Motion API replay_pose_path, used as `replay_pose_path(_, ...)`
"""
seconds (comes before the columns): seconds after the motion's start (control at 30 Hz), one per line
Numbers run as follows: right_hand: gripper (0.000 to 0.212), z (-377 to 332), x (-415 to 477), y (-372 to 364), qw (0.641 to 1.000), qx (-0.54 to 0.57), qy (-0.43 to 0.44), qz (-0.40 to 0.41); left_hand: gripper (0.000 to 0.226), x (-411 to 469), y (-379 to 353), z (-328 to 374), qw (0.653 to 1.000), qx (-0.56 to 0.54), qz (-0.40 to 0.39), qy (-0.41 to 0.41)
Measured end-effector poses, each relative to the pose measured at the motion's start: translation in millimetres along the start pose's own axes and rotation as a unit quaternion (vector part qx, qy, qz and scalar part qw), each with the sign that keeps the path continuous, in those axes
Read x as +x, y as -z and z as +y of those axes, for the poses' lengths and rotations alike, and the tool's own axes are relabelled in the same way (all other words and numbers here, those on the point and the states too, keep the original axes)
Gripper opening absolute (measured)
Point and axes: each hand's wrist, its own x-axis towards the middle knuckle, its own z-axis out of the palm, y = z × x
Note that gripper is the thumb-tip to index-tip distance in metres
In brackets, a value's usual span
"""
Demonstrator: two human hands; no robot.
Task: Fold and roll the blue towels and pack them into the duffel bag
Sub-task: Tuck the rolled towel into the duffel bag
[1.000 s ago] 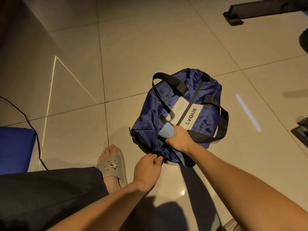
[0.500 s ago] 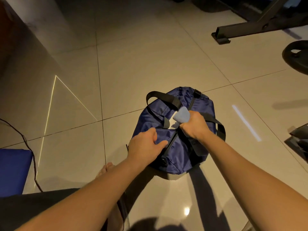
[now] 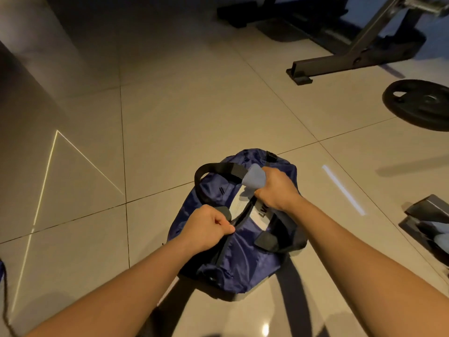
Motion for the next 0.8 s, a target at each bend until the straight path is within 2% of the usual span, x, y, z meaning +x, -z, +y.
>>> replay_pose_path(0.1,0.025,9.2,27.4,23.2,0.997,-0.071,-0.002,0.041,0.018,-5.5,19.1,2.9,0.999,-0.035,-0.009,0.023)
replay_pose_path(0.2,0.024,14.2,56.4,48.6,0.987,-0.132,-0.005,0.087,0.022,-11.2,35.9,7.1,0.994,-0.085,0.025,0.058)
replay_pose_path(0.27,0.025,18.3,73.6,65.4,0.978,-0.164,-0.008,0.129,0.021,-14.1,45.6,7.5,0.983,-0.138,0.083,0.086)
replay_pose_path(0.37,0.029,20.6,92.0,80.1,0.967,-0.146,-0.045,0.206,0.022,-9.5,56.4,4.0,0.958,-0.185,0.183,0.12)
replay_pose_path(0.47,0.03,15.9,95.8,75.0,0.967,-0.14,-0.078,0.198,0.02,2.2,56.7,5.2,0.969,-0.11,0.195,0.108)
replay_pose_path(0.57,0.027,12.2,74.7,64.3,0.969,-0.12,-0.048,0.211,0.02,15.7,54.0,10.8,0.977,-0.032,0.185,0.096)
replay_pose_path(0.63,0.025,9.3,47.6,47.9,0.981,-0.083,0.032,0.172,0.019,25.7,51.9,13.3,0.976,-0.019,0.198,0.089)
replay_pose_path(0.7,0.025,7.9,16.0,23.1,0.989,-0.076,0.12,0.046,0.016,35.0,49.6,10.8,0.973,-0.018,0.218,0.077)
replay_pose_path(0.73,0.025,12.2,2.6,10.1,0.983,-0.11,0.142,-0.027,0.016,38.4,49.6,7.0,0.969,-0.014,0.235,0.07)
replay_pose_path(0.8,0.028,28.1,-15.4,-8.2,0.95,-0.242,0.144,-0.132,0.014,41.7,54.4,-6.8,0.959,-0.007,0.27,0.086)
